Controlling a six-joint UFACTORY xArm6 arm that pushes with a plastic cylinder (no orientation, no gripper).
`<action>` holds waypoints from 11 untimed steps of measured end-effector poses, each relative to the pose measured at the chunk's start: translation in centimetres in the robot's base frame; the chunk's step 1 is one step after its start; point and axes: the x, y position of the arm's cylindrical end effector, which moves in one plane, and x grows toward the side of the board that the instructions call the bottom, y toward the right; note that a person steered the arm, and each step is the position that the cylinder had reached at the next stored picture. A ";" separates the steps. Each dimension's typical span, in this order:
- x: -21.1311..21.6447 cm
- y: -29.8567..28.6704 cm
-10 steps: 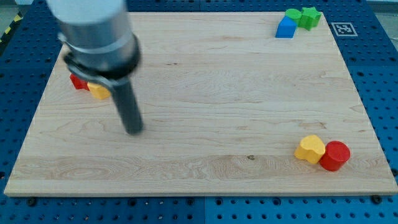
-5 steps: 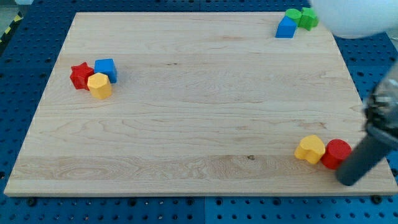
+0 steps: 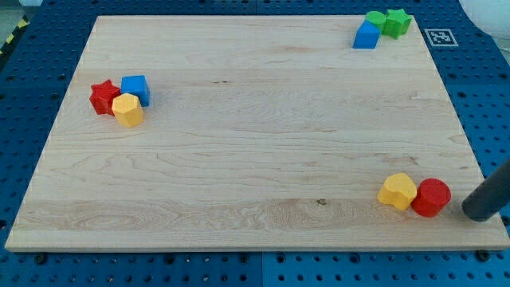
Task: Move the red circle along with the yellow heart slightly left
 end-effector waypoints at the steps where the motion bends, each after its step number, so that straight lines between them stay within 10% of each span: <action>1: -0.9 -0.3; 11: -2.5 -9.0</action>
